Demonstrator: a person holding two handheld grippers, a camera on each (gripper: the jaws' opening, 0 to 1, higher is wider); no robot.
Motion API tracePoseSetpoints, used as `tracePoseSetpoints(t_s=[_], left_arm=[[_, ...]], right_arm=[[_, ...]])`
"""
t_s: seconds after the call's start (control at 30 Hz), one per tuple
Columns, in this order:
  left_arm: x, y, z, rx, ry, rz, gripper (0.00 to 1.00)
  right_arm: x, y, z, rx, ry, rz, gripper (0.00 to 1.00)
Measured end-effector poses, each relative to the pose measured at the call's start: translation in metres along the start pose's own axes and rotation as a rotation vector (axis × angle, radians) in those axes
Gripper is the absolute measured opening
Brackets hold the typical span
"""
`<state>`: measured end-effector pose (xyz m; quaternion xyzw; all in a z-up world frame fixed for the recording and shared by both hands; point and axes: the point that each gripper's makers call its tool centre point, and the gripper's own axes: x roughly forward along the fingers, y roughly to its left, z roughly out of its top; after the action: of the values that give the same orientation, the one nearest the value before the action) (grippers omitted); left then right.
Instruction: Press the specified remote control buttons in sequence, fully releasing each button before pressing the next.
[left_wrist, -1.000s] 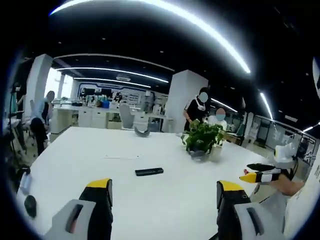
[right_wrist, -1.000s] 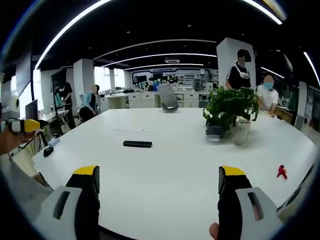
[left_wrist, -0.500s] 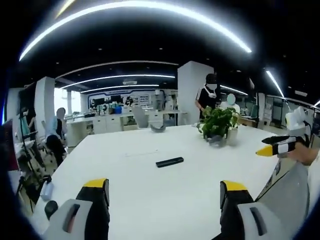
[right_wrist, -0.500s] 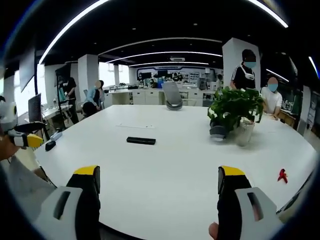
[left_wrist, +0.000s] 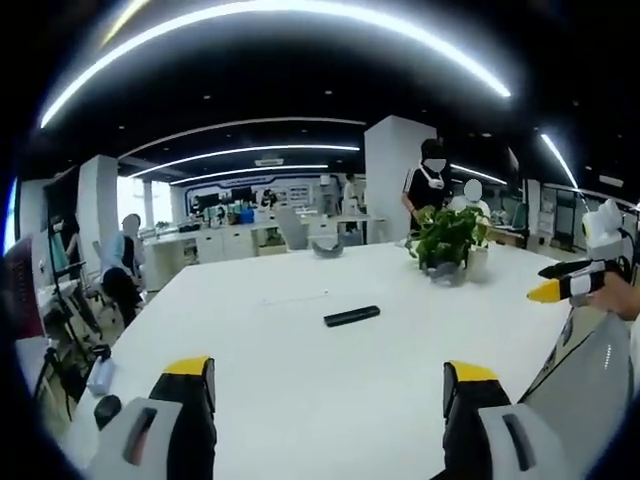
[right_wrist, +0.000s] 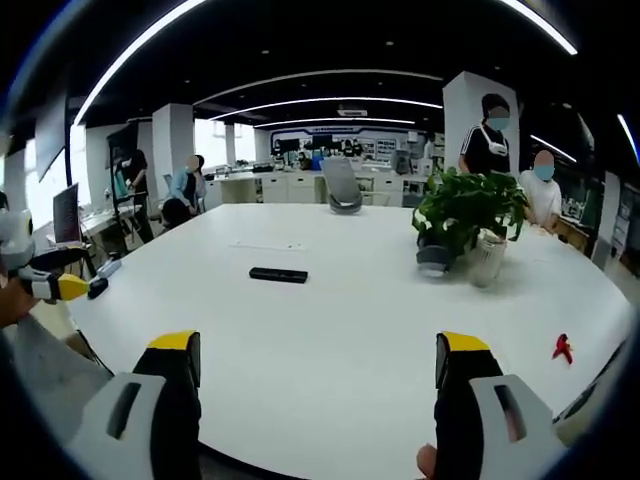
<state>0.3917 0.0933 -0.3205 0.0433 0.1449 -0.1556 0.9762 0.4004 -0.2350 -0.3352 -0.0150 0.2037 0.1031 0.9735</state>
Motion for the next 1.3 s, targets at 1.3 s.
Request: tracePoseSetpoints(t_s=[1.3], left_arm=[[0.01, 0.012, -0.016, -0.013, 0.066, 0.065, 1.0]], right_arm=[[-0.002, 0.003, 0.003, -0.025, -0.024, 0.014, 1.0]])
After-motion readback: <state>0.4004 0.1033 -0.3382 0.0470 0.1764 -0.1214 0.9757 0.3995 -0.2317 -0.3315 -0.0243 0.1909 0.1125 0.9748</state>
